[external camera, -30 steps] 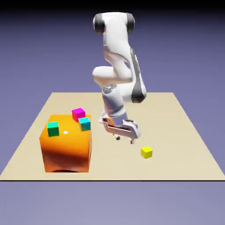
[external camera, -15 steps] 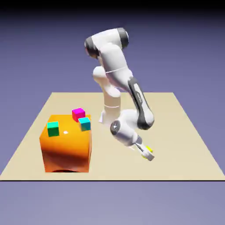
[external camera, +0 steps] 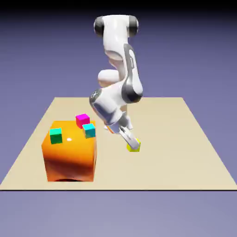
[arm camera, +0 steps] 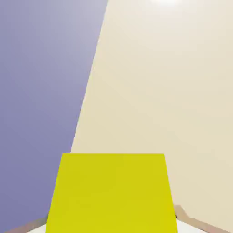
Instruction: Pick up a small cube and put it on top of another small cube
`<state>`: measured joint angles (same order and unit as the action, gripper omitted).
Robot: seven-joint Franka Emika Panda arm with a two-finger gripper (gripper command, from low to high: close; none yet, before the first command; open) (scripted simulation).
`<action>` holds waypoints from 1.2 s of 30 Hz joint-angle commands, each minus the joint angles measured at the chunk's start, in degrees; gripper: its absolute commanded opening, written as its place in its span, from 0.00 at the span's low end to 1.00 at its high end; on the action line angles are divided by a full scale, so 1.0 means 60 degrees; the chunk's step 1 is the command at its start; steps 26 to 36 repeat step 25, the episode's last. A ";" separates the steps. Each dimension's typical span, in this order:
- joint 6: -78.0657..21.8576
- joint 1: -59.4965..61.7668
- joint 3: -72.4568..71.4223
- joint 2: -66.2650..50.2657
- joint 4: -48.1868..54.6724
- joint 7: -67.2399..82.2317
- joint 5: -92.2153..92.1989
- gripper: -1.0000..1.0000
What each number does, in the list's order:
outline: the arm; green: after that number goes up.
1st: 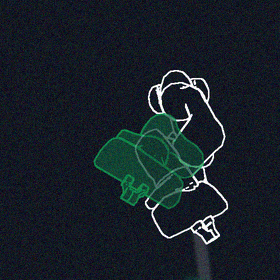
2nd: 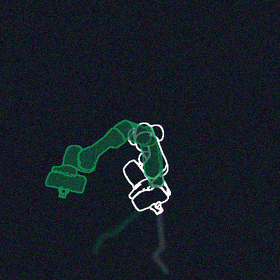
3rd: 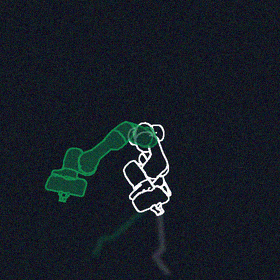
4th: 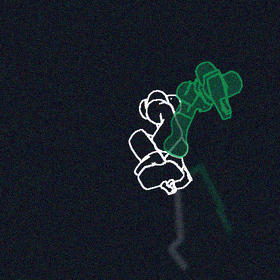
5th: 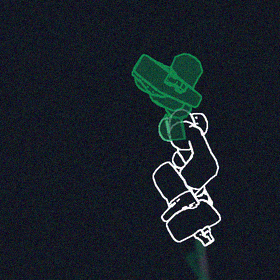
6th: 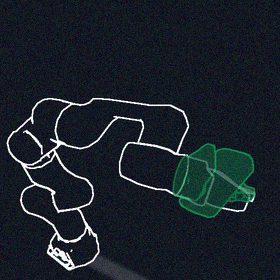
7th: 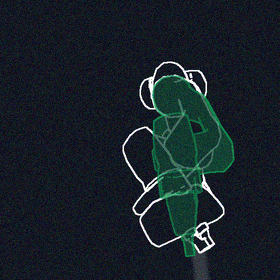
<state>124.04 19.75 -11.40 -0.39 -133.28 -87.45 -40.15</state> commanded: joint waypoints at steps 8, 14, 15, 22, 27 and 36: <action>-0.1915 0.0385 0.2780 0.1946 -0.0347 -0.1154 0.0760 0.00; -0.3355 0.0841 0.4856 0.3381 -0.0664 -0.1999 0.1303 0.00; -0.3609 0.0971 0.5202 0.3585 -0.0807 -0.2124 0.1382 0.00; -0.2332 0.0917 0.5086 0.3153 -0.2441 -0.1589 0.0626 1.00; -0.3161 0.1129 0.5288 0.3381 -0.1829 -0.1892 0.1042 1.00; -0.3161 0.1129 0.5288 0.3381 -0.1829 -0.1892 0.1042 1.00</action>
